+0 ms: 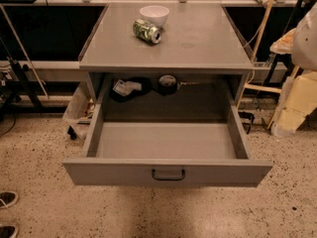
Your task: Close top drawer
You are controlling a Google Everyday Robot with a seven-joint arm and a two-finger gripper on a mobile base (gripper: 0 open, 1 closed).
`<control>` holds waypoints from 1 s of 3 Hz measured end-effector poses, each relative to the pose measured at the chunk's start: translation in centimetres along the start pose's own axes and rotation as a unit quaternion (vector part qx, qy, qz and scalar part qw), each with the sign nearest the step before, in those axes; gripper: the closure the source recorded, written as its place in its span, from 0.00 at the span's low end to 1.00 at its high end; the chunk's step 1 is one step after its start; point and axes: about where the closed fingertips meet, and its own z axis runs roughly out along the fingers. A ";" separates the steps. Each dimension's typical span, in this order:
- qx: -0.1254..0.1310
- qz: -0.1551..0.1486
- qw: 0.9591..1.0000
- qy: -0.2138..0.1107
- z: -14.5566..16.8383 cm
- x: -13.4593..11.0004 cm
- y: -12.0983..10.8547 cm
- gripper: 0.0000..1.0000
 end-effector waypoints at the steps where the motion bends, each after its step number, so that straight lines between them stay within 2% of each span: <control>1: 0.000 0.000 1.000 0.000 0.0 0.0 0.0 0.00; 2: -0.003 0.000 1.000 -0.007 1.5 -0.2 0.2 0.00; 3: -0.031 0.008 0.999 -0.033 7.3 -1.1 1.5 0.00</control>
Offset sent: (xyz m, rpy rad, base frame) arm 0.0107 0.0128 -0.0511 0.0480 0.0275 0.0194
